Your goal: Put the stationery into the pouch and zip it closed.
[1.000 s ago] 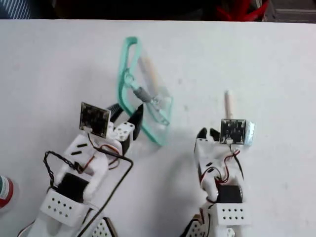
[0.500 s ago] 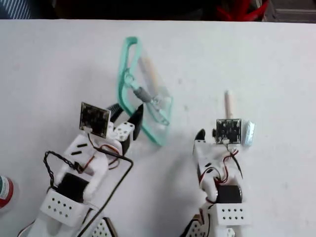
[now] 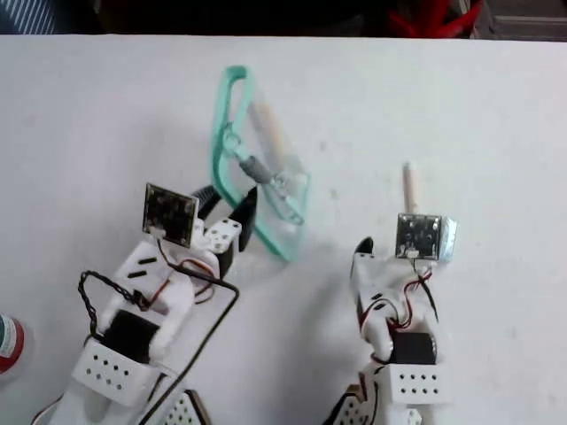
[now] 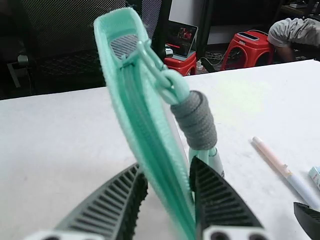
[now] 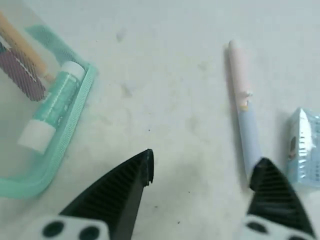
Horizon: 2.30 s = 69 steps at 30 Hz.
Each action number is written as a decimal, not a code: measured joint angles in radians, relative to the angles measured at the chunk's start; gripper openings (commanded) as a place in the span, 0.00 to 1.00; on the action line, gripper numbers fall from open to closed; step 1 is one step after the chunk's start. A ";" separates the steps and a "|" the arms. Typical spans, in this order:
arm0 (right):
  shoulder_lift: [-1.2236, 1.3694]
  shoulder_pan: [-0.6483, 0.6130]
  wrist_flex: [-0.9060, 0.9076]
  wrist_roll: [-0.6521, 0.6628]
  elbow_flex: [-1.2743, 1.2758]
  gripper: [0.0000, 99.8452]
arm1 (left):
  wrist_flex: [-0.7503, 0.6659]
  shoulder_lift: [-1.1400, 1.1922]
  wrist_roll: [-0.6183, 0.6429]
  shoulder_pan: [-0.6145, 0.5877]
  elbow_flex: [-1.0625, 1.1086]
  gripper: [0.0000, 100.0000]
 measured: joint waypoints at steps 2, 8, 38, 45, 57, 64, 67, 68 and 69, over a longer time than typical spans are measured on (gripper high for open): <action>0.000 0.002 -0.002 -0.002 0.000 0.40 | 0.000 0.000 0.000 0.000 0.000 0.15; 0.000 0.006 -0.002 -0.038 0.000 0.46 | 0.000 0.000 0.000 0.000 0.000 0.15; 0.169 0.439 0.189 0.362 -0.516 0.12 | 0.000 0.000 0.000 -0.002 0.000 0.15; 0.766 0.410 0.474 0.367 -0.993 0.12 | 0.000 0.000 0.000 -0.002 0.000 0.15; 1.588 0.391 0.545 0.308 -1.439 0.24 | 0.000 0.000 0.000 -0.002 0.000 0.15; 1.783 0.391 0.493 0.307 -1.514 0.20 | 0.000 0.000 0.000 -0.002 0.000 0.15; 1.858 0.391 0.468 0.307 -1.545 0.15 | 0.000 0.000 0.000 -0.002 0.000 0.15; 1.878 0.391 0.466 0.307 -1.559 0.11 | 0.000 0.000 0.000 0.002 0.000 0.15; 1.896 0.394 0.465 0.308 -1.577 0.08 | 0.000 0.000 0.000 0.003 0.000 0.15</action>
